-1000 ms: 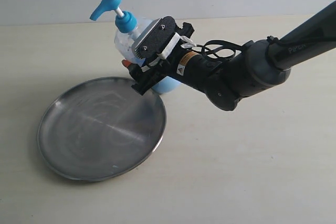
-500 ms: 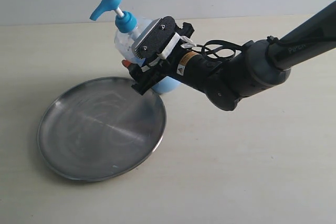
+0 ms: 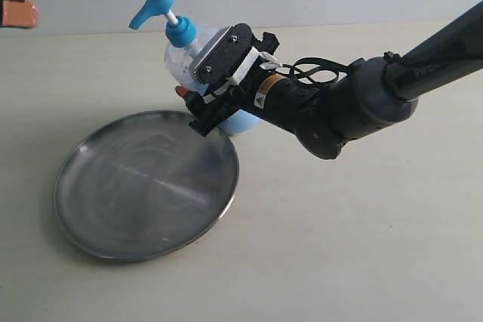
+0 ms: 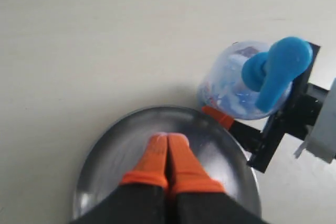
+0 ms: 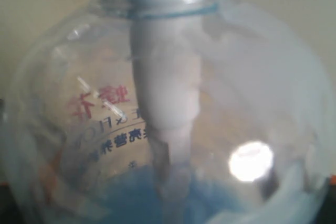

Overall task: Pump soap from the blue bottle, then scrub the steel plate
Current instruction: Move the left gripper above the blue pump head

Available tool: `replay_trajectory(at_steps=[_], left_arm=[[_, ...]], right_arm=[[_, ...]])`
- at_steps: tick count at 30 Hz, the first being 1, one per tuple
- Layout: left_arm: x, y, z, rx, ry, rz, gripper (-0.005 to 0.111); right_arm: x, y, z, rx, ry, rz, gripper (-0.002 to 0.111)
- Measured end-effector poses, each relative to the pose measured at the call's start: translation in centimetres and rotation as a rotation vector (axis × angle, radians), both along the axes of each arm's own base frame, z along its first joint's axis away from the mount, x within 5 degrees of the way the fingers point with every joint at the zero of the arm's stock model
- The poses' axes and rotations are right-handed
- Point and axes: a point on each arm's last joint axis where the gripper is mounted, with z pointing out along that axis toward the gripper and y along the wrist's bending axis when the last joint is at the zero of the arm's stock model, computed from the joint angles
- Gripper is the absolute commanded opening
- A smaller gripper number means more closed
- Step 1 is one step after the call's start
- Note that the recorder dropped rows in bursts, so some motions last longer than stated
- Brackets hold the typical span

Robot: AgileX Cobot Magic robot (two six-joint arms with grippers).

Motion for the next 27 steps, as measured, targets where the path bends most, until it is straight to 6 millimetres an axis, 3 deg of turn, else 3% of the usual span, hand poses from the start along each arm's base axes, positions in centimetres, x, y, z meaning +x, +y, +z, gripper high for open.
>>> replay_trajectory(at_steps=[6,10,13,17,27], left_arm=[[2.2,-1.7,1.8,-0.018,-0.019,-0.091,0.0],[3.4,-4.3,2.4,-0.013,-0.031,-0.174,0.0],[4.7,-7.3,2.6,0.024,-0.033,-0.274,0.0],[6.1,-8.4,2.7,0.067,-0.025,-0.284,0.0],[5.3,-10.0,2.5,0.062,0.046,-0.329,0.0]], right_arm=[[0.0,0.0,0.0,0.0,0.0,0.0,0.0],[0.0,0.0,0.0,0.0,0.0,0.0,0.0],[0.0,0.0,0.0,0.0,0.0,0.0,0.0],[0.1,0.0,0.1,0.001,-0.001,0.0,0.0],[0.1,0.0,0.1,-0.001,0.0,0.0,0.0]])
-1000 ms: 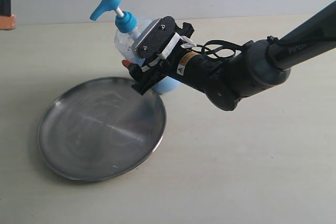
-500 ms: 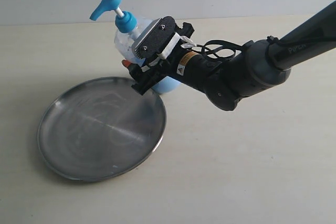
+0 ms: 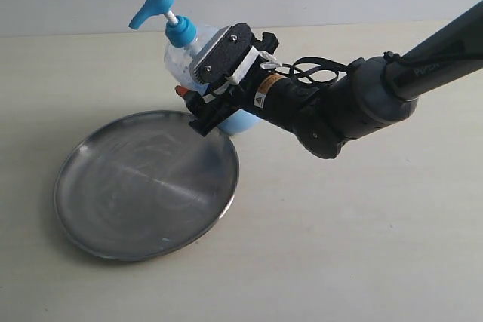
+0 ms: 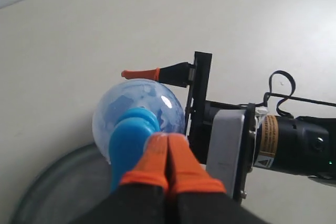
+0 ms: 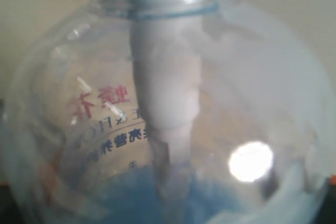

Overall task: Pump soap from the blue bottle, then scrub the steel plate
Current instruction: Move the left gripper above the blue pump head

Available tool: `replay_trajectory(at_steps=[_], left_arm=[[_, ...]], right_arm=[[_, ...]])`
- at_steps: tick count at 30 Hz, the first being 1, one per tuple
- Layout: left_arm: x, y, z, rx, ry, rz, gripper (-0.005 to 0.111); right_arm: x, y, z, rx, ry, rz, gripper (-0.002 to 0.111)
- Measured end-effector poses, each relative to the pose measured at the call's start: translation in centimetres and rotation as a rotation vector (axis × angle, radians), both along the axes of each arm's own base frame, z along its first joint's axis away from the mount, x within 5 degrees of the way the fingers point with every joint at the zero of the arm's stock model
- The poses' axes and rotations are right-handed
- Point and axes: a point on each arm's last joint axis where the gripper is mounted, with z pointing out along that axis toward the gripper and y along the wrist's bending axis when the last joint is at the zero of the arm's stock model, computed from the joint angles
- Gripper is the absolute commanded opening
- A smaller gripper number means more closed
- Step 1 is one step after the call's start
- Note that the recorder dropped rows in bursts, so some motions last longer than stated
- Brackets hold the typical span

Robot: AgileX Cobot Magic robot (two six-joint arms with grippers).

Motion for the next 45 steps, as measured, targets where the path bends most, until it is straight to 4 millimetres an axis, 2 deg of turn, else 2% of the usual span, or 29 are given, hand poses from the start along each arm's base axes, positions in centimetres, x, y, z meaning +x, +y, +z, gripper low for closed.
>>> replay_trajectory(at_steps=[12,19,45], left_arm=[[0.2,0.1,-0.2,0.019,-0.005,0.013,0.0],[1.2,-0.3,-1.6,0.032,0.021,0.019,0.0],[1.5,-0.2,-1.5,0.048,-0.011,0.038,0.0]], right_arm=[[0.0,0.0,0.0,0.0,0.0,0.0,0.0],[0.0,0.0,0.0,0.002,0.001,-0.001,0.0],[0.0,0.0,0.0,0.002,0.001,-0.001,0.0]])
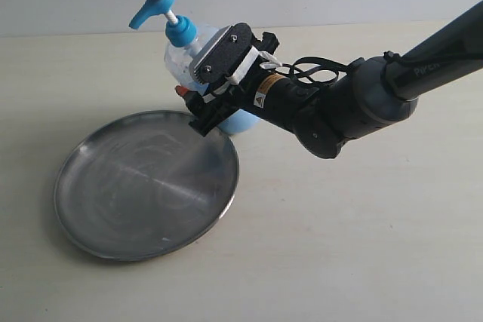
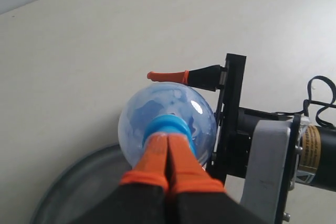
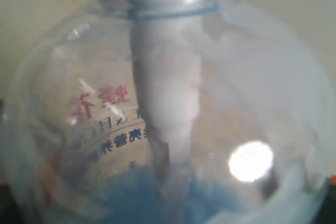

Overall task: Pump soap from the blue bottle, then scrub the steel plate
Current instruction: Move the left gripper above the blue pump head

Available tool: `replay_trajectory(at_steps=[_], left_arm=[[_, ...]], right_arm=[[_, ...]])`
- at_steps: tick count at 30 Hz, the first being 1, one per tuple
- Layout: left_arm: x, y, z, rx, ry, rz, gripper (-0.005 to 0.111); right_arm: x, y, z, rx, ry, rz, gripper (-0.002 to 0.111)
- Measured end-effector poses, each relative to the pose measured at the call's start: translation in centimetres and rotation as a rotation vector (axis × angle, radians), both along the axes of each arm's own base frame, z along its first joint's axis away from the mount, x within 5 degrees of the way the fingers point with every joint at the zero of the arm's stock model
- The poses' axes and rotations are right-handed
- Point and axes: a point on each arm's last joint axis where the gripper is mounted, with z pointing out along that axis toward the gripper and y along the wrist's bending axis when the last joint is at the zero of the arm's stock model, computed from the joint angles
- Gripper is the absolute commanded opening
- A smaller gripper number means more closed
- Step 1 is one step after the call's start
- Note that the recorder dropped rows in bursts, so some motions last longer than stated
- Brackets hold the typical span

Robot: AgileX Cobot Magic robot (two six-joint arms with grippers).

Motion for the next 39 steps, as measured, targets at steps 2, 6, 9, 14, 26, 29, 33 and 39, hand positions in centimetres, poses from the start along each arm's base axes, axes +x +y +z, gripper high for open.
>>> replay_trajectory(at_steps=[2,6,9,14,26,29,33,39], left_arm=[[0.0,0.0,0.0,0.0,0.0,0.0,0.0],[0.09,-0.02,-0.01,-0.002,-0.006,0.003,0.0],[0.26,-0.08,-0.23,-0.004,-0.002,0.01,0.0],[0.4,-0.17,-0.28,-0.012,0.0,0.014,0.0],[0.4,-0.17,-0.28,-0.012,0.0,0.014,0.0],[0.4,-0.17,-0.28,-0.013,0.001,0.015,0.0],[0.4,-0.17,-0.28,-0.013,0.001,0.015,0.0],[0.39,-0.17,-0.29,-0.014,0.005,0.018,0.0]], right_arm=[[0.0,0.0,0.0,0.0,0.0,0.0,0.0],[0.0,0.0,0.0,0.0,0.0,0.0,0.0],[0.01,-0.01,0.0,0.002,0.002,-0.002,0.0],[0.02,-0.02,0.0,0.003,0.003,-0.004,0.0],[0.02,-0.02,0.0,0.003,0.003,-0.004,0.0],[0.02,-0.02,0.0,0.003,0.003,-0.004,0.0],[0.02,-0.02,0.0,0.003,0.003,-0.004,0.0],[0.02,-0.02,0.0,0.003,0.003,-0.004,0.0]])
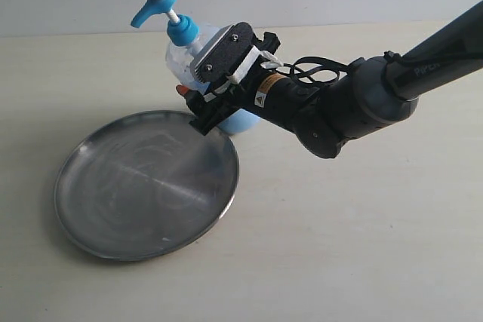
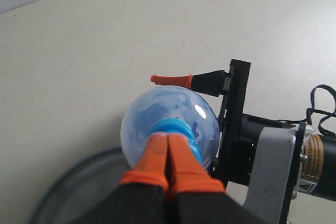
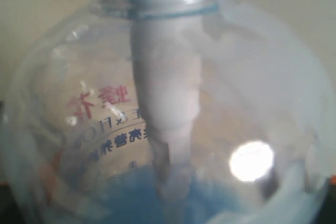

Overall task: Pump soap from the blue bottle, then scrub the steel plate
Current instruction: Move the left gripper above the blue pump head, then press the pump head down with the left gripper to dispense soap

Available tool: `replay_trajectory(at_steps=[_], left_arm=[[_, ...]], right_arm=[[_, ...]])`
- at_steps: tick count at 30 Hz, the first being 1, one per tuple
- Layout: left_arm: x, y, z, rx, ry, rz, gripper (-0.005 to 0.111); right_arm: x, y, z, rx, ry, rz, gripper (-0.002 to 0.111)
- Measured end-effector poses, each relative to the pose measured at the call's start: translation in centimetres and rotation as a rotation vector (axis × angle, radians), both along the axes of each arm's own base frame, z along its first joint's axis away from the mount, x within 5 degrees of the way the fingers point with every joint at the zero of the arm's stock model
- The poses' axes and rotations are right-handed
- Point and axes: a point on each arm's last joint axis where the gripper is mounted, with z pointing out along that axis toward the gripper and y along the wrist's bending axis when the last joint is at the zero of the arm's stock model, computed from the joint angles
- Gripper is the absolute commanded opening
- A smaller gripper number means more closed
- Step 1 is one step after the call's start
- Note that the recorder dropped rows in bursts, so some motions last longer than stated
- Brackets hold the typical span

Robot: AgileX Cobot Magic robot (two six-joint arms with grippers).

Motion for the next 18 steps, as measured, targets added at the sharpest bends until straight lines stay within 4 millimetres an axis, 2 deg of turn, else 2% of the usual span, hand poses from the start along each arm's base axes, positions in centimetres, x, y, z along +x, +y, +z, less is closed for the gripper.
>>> replay_trajectory(at_steps=[18], left_arm=[[0.52,-0.41,-0.58,-0.018,0.026,0.002,0.0]], right_arm=[[0.1,-0.15,-0.02,0.0,0.003,-0.005,0.0]])
